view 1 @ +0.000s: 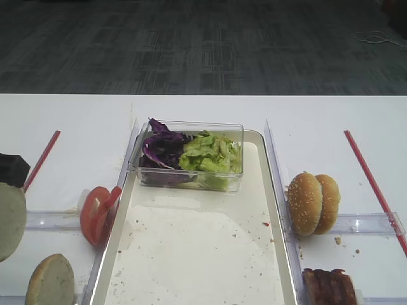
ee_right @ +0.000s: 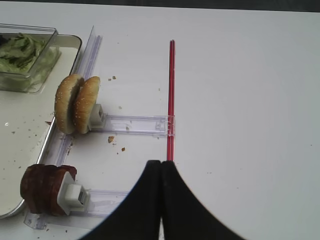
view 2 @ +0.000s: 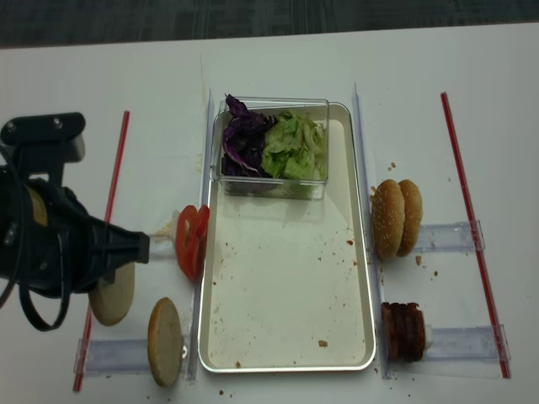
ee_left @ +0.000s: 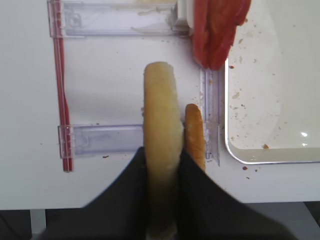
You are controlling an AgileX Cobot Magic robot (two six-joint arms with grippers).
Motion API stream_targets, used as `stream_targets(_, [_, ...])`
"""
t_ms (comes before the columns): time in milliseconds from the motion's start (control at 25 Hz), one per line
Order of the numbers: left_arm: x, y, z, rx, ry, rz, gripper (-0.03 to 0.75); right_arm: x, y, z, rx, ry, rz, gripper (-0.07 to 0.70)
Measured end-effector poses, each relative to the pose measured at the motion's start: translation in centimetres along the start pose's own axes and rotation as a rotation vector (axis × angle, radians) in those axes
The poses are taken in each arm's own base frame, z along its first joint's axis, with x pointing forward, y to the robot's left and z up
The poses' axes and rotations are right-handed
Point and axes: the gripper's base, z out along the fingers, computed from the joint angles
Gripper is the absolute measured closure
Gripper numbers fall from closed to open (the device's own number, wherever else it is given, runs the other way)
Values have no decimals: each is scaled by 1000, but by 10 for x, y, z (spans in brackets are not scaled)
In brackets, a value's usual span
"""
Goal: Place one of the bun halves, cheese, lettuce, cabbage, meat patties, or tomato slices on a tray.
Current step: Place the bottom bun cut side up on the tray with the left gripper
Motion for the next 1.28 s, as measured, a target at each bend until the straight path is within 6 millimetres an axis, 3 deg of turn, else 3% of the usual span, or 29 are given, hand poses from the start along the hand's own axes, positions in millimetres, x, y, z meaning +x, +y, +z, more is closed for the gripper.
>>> stream_targets(240, [-2, 5, 0, -5, 0, 1, 604, 0, 0, 0, 0, 0, 4, 316])
stream_targets(400, [-10, 0, 13, -8, 35, 4, 603, 0, 0, 0, 0, 0, 4, 316])
stream_targets(720, [-49, -17, 29, -18, 40, 34, 604, 0, 0, 0, 0, -2, 4, 316])
stream_targets(920, [-59, -22, 30, -12, 35, 55, 604, 0, 0, 0, 0, -2, 4, 316])
stream_targets(1280, [-61, -55, 24, 353, 18, 98, 606, 0, 0, 0, 0, -2, 4, 316])
